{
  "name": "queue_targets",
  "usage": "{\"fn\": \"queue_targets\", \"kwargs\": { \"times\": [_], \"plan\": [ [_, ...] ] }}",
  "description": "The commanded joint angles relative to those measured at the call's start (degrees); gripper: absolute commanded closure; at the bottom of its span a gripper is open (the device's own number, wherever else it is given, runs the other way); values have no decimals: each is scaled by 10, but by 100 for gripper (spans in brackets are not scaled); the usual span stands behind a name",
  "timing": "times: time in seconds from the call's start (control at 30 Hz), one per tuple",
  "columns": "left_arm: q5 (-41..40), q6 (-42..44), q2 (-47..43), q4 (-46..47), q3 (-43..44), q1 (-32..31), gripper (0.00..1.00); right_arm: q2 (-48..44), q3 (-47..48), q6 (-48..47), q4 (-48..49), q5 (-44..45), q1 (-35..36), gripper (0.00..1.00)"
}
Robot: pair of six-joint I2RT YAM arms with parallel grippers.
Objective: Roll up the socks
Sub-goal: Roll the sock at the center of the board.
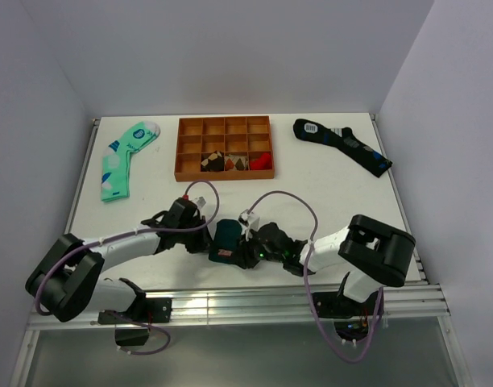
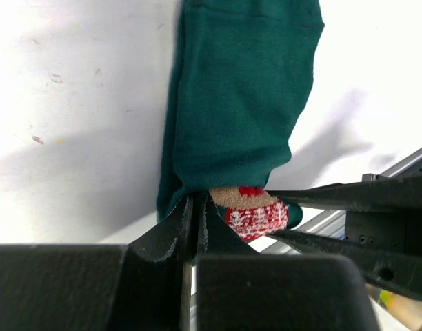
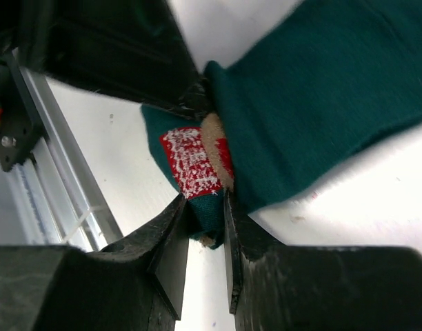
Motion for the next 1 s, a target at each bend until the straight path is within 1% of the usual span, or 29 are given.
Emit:
{"fn": "queue_targets", "kwargs": {
  "times": [0.0,0.1,0.13,0.17,0.2,0.23,0.27,0.3,0.4,0.57,0.67,0.8,0.87,0.97],
  "plan": [
    [-75,-19,-22,29,-19,-17,93,-15,9,60,-145,-24,-27,82],
    [-88,-34,-36,48,-29,-25,91,-27,5,75,-163,-45,-48,83],
    [-97,-39,-42,55,-33,-32,89,-31,-3,84,-168,-65,-55,83],
    [-103,-41,-55,68,-39,-35,88,-35,-6,88,-170,-78,-70,83],
    [-106,-45,-62,76,-43,-43,84,-36,-9,95,-176,-89,-81,83],
    [-120,-46,-78,78,-48,-47,82,-35,-7,97,-181,-119,-91,83],
    [-130,-48,-85,101,-56,-52,81,-30,-2,99,-189,-130,-106,83],
    [-135,-48,-93,113,-62,-60,77,-27,4,101,-215,-138,-112,83],
    [-167,-53,-126,144,-87,-75,73,-3,43,102,-276,-168,-125,84],
    [-225,-53,-184,178,-126,-105,71,-2,70,94,-345,-177,-135,85],
    [-271,-43,-216,184,-141,-136,69,-5,87,68,-412,-182,-144,84],
    [-299,-31,-267,220,-172,-162,67,9,145,37,-492,-195,-162,84],
    [-310,-24,-283,253,-197,-172,66,24,169,17,-526,-194,-168,84],
    [-346,-14,-308,292,-229,-206,65,50,220,-13,-616,-192,-182,84]
  ]
}}
